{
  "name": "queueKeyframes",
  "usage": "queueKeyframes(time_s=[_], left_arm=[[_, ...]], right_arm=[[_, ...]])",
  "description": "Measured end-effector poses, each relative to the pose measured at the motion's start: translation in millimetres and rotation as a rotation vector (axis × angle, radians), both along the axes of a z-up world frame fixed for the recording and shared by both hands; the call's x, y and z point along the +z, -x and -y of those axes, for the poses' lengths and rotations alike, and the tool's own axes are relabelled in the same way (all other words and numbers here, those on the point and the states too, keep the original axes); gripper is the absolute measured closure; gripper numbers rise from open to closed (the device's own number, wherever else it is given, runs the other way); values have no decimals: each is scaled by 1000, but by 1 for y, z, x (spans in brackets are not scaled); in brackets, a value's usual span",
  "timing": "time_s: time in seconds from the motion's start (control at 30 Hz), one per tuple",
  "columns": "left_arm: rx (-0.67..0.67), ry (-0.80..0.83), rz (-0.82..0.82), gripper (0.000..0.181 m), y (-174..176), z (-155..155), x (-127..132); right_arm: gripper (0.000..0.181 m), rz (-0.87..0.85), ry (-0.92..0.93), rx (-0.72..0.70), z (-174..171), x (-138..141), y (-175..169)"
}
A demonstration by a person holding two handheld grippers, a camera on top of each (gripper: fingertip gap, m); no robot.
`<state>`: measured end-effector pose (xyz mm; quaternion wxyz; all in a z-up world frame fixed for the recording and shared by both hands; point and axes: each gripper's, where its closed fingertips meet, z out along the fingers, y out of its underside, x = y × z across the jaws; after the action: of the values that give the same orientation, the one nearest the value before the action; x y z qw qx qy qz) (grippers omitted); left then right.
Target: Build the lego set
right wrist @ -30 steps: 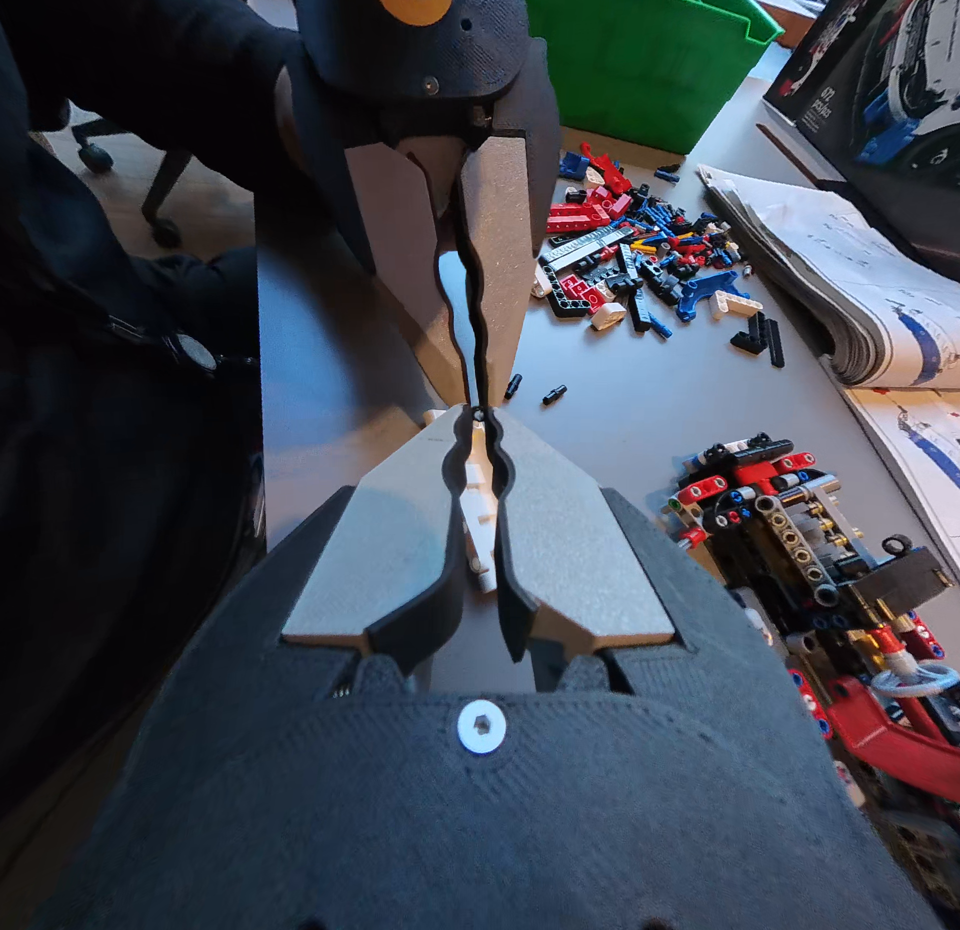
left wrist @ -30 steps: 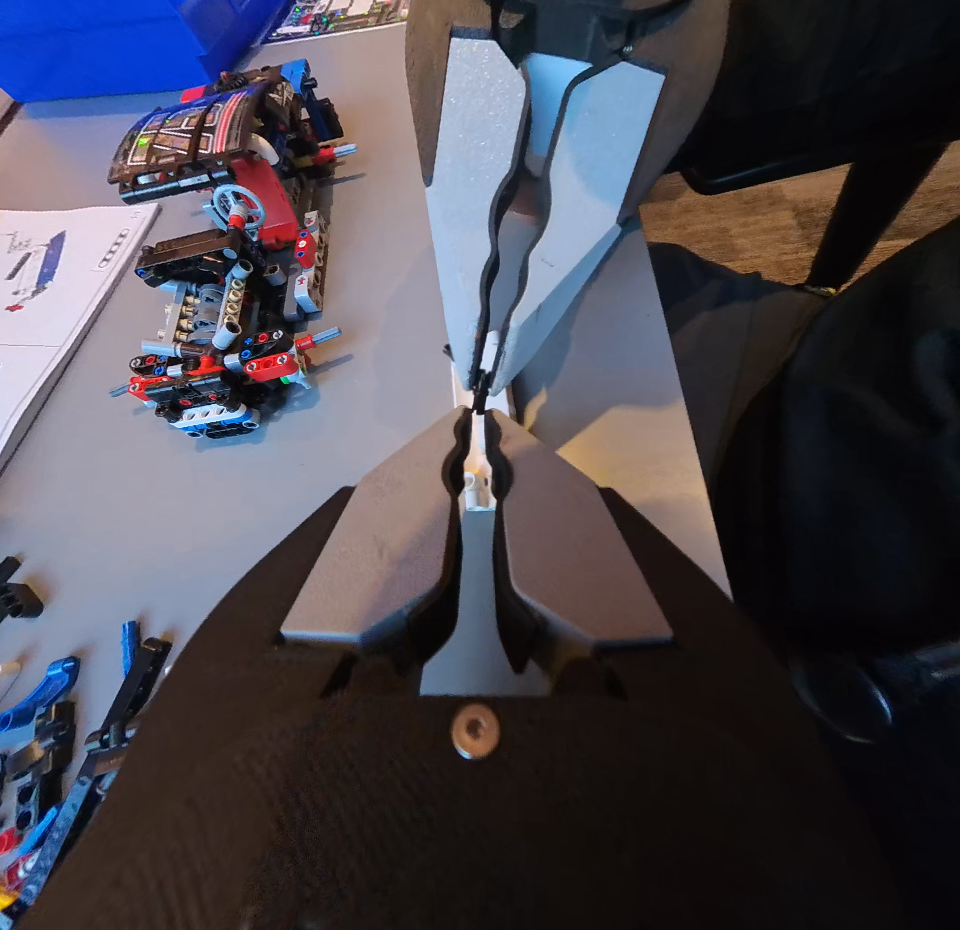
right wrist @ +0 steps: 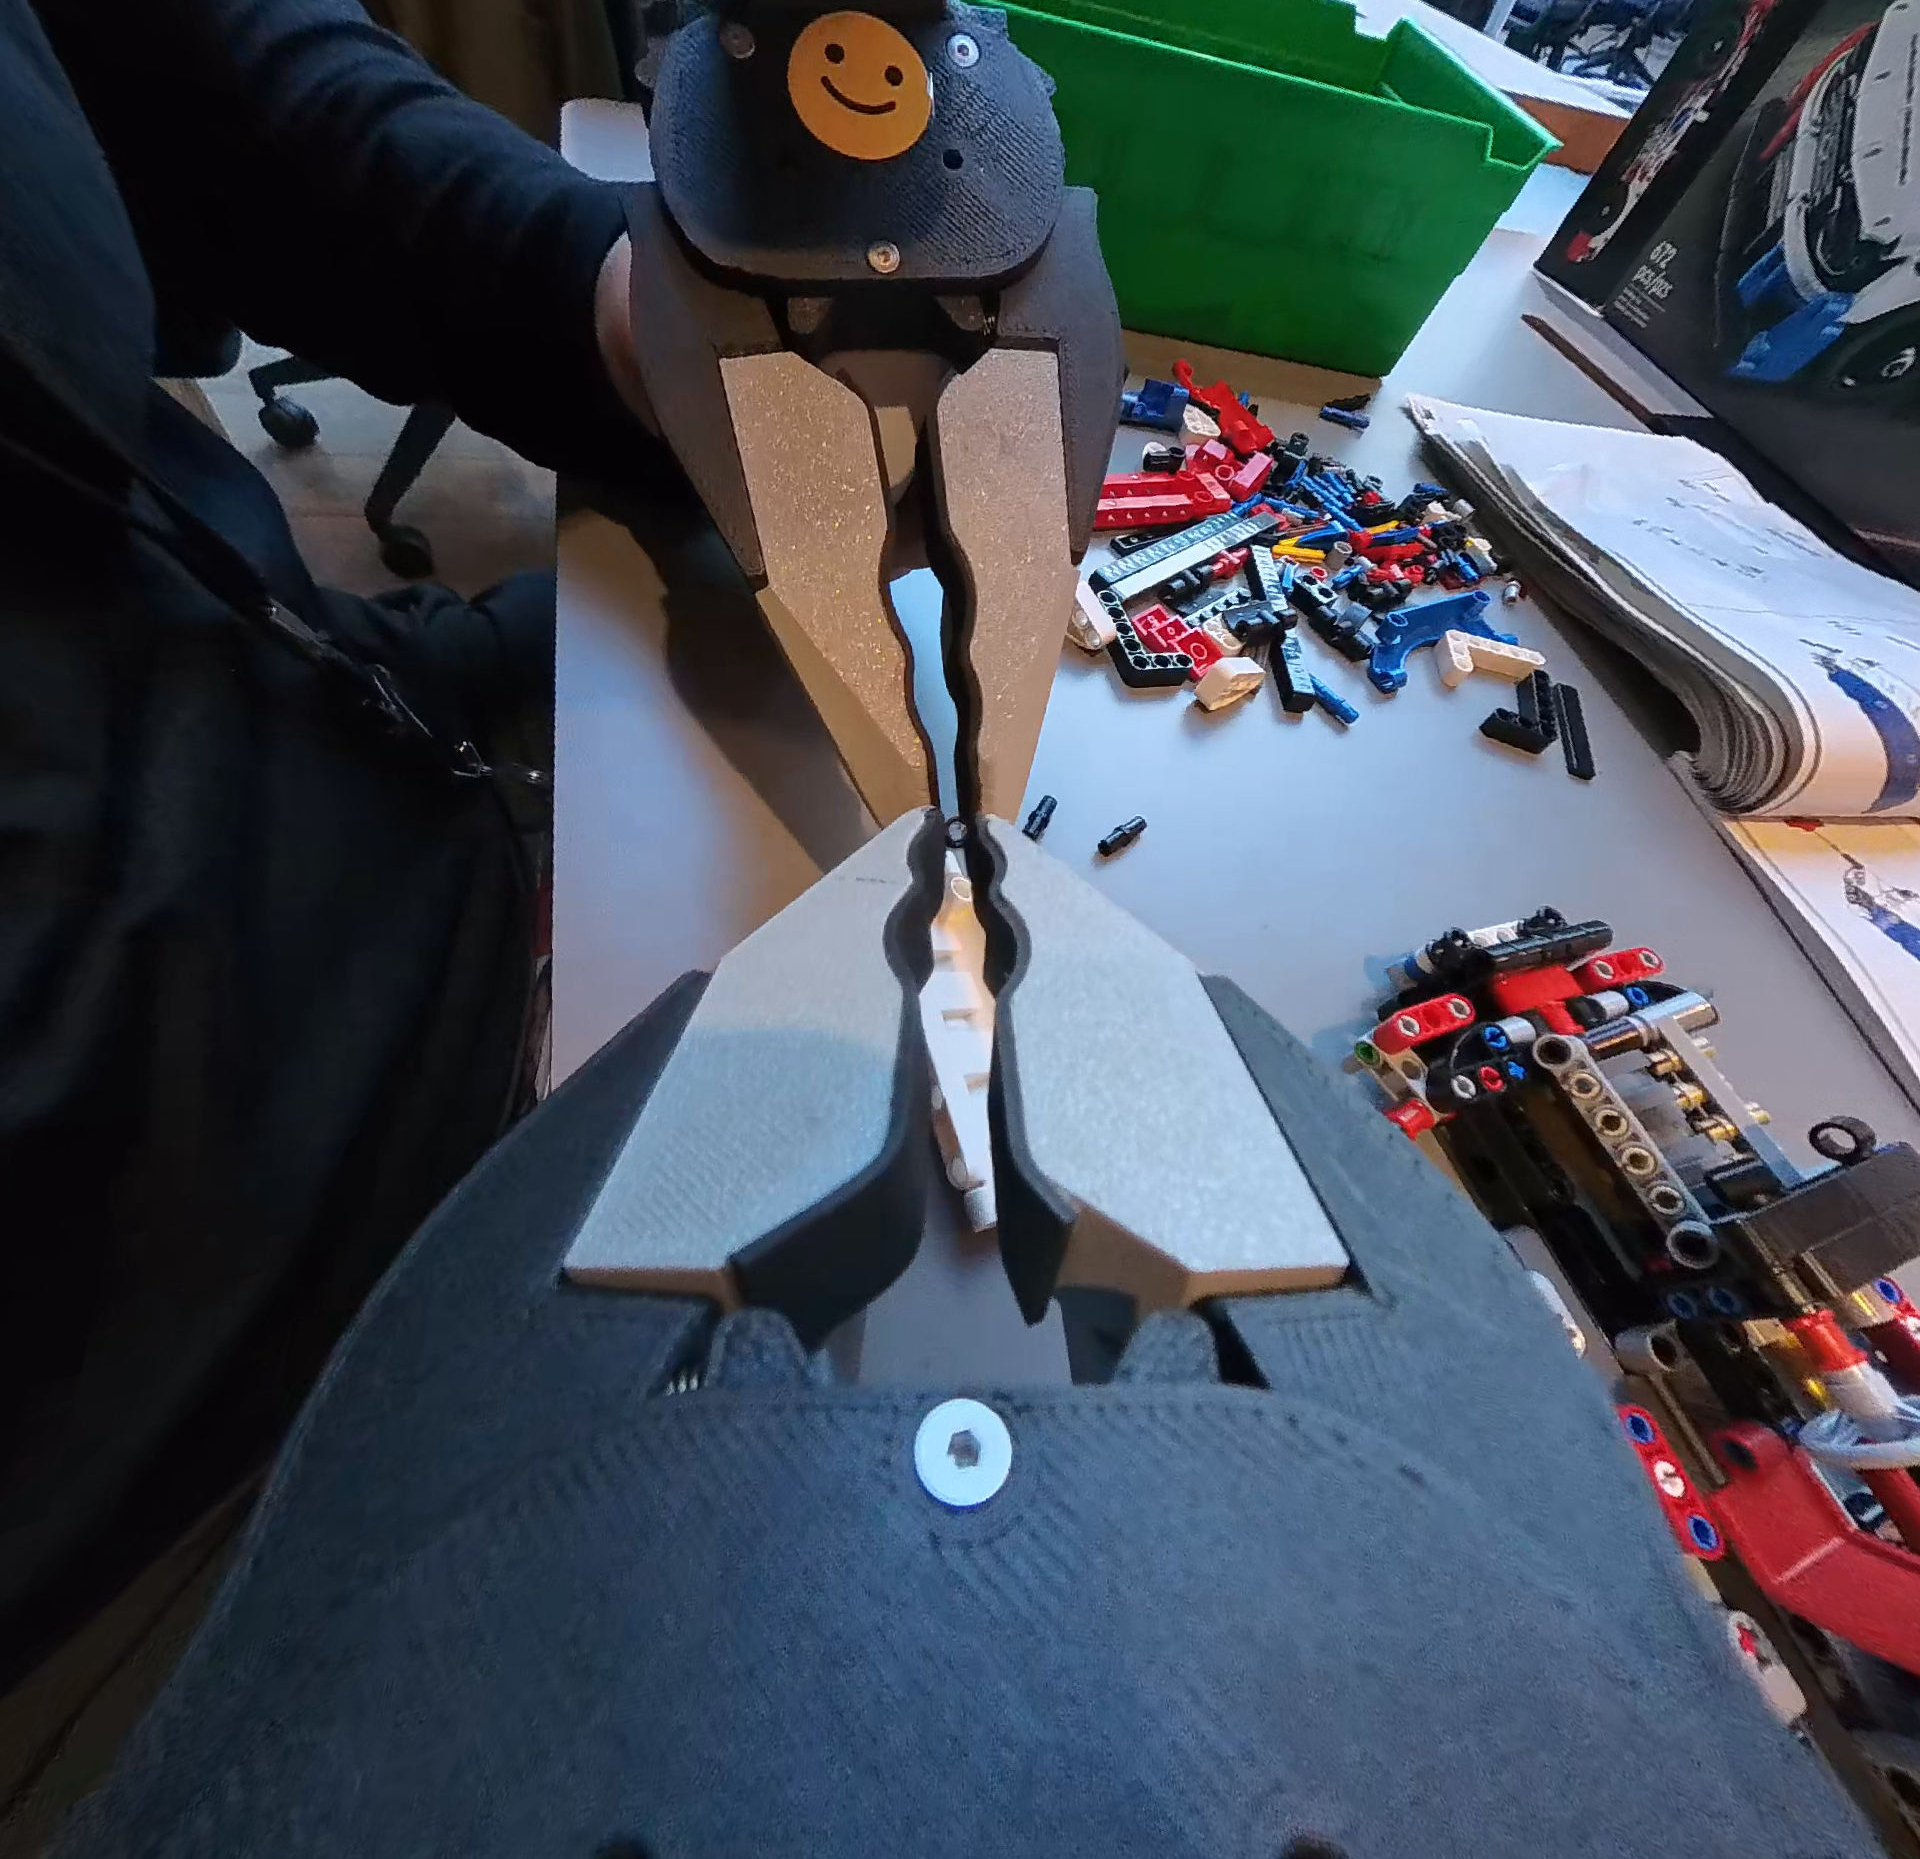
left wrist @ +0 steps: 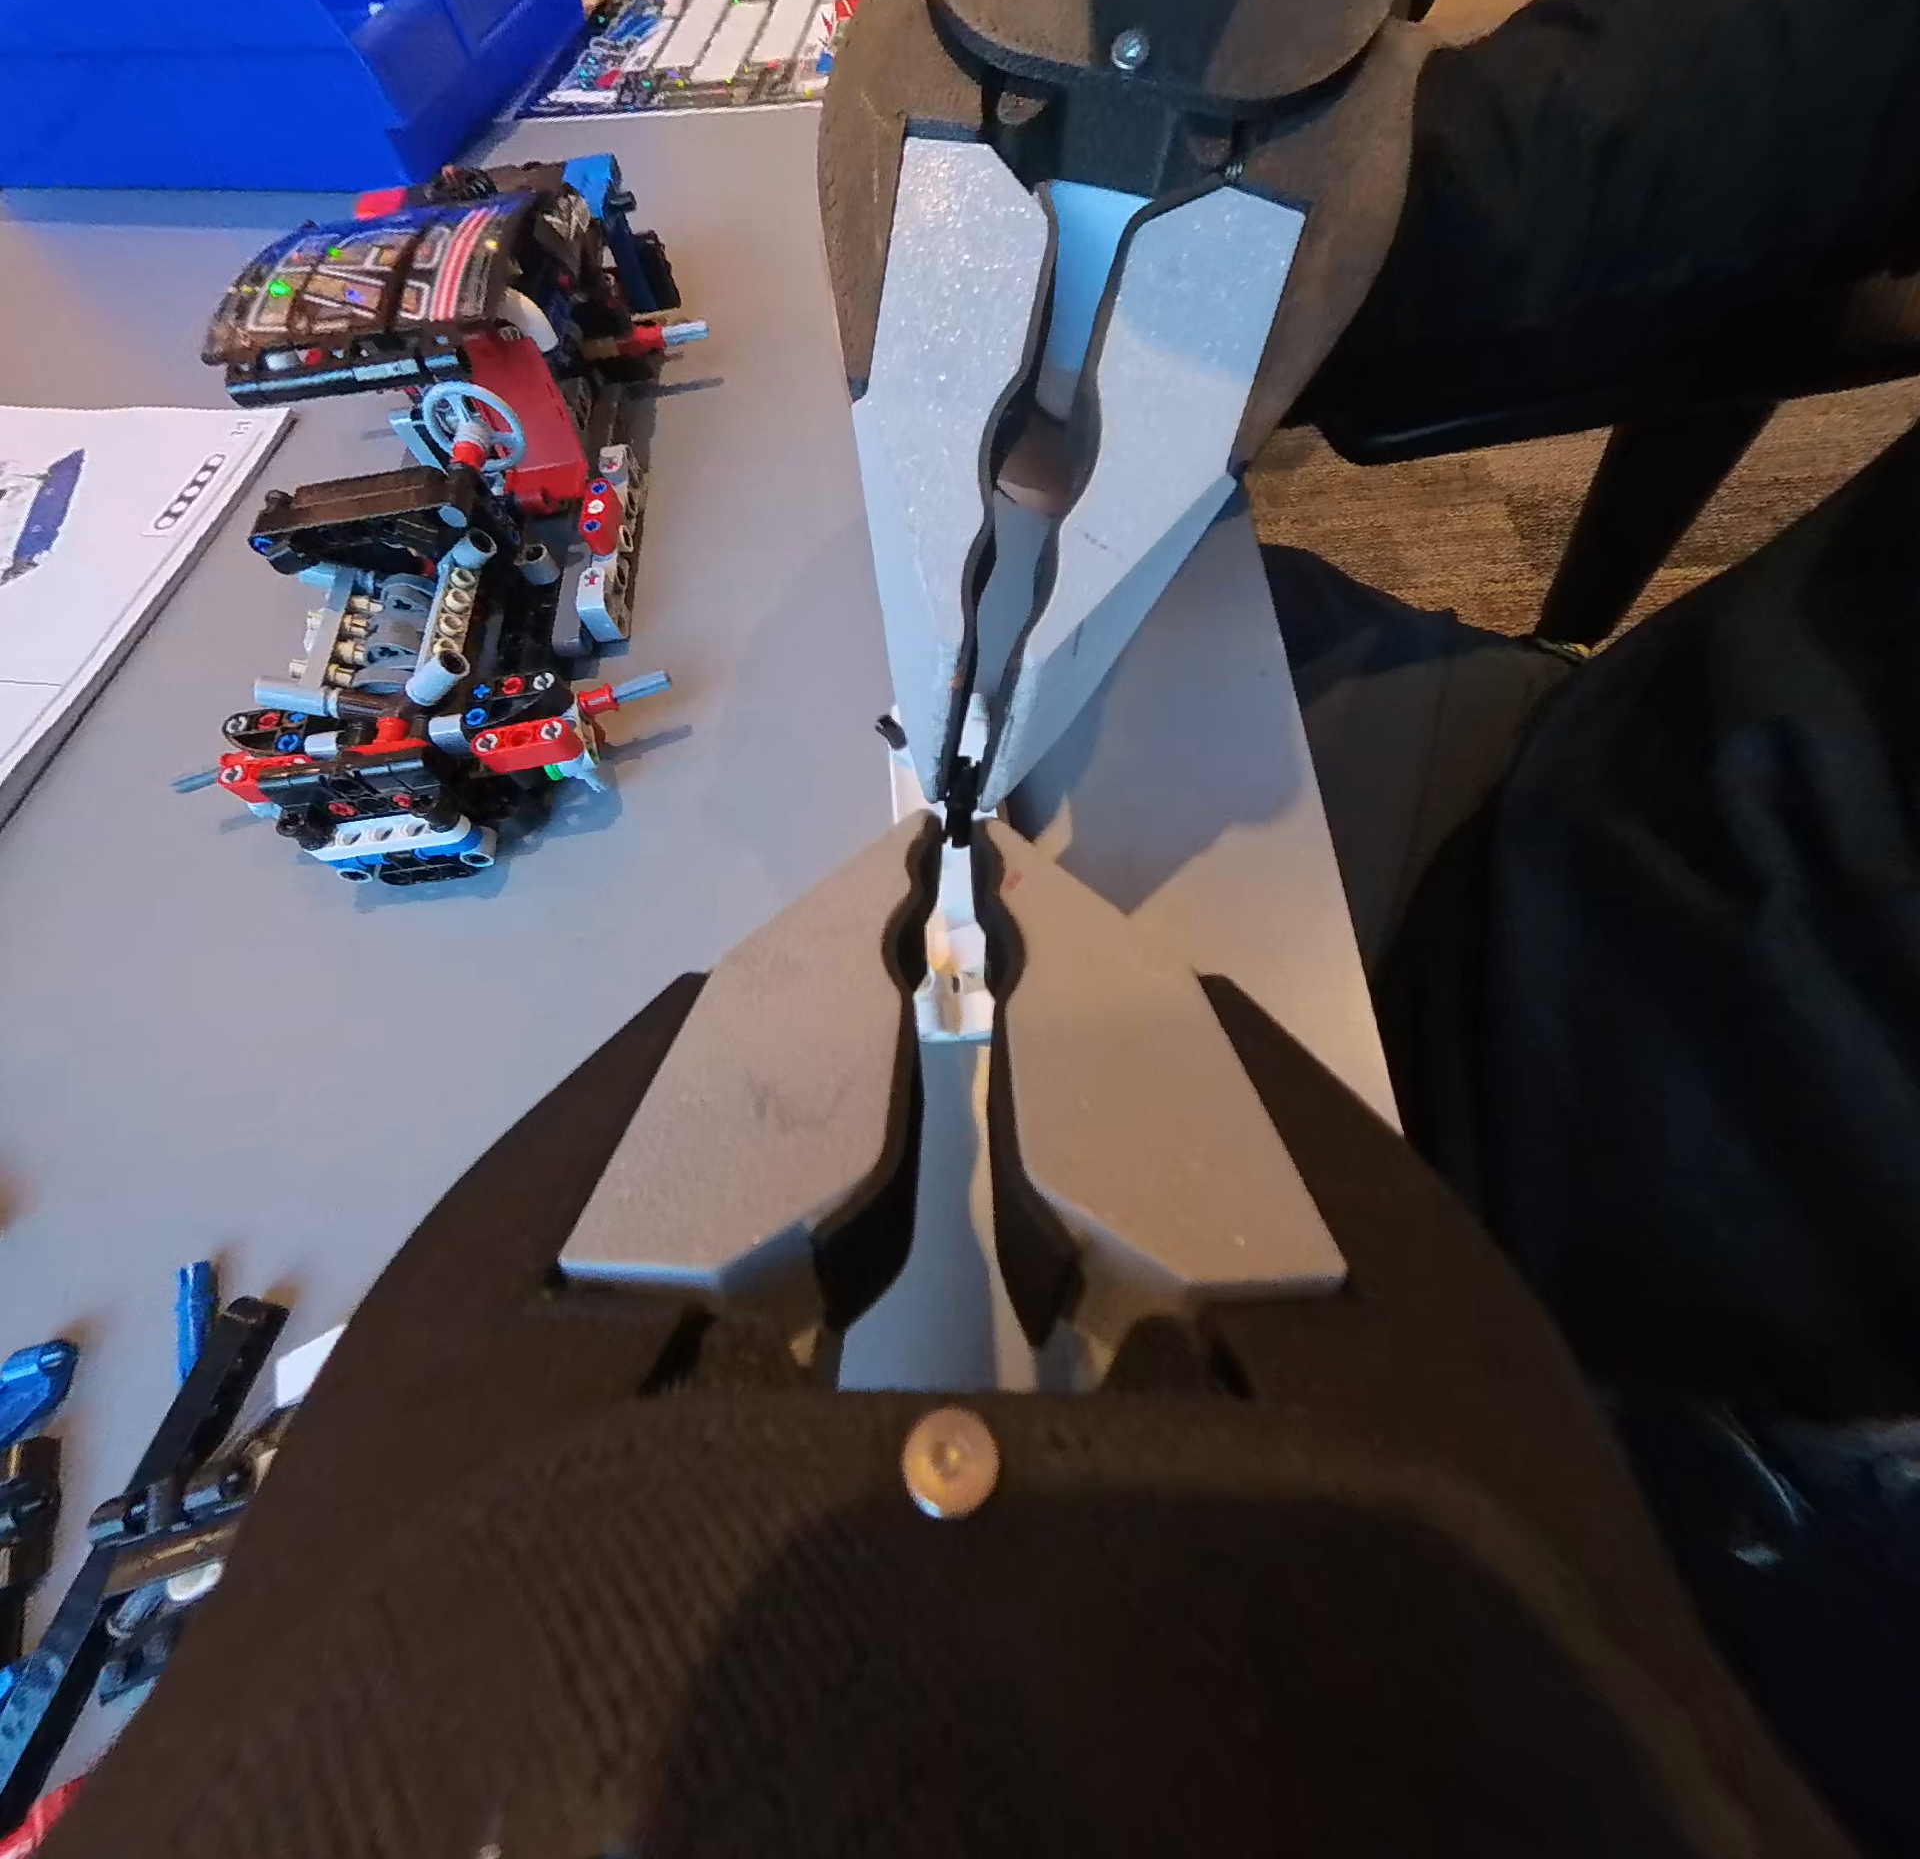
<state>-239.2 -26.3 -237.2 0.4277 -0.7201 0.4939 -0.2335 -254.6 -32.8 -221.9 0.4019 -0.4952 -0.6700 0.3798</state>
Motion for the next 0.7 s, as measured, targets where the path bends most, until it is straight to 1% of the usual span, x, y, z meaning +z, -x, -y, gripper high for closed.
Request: queueKeyframes(time_s=[0.4,0.57,0.7], left_arm=[[-4,-31,3,180,-2,-1,2],[36,-86,-36,180,2,-7,2],[76,-135,-101,180,8,-12,-2]], right_arm=[[179,-18,51,7,0,3,-1],[179,-15,93,-18,-6,3,2],[179,27,148,-52,-10,-5,5]])
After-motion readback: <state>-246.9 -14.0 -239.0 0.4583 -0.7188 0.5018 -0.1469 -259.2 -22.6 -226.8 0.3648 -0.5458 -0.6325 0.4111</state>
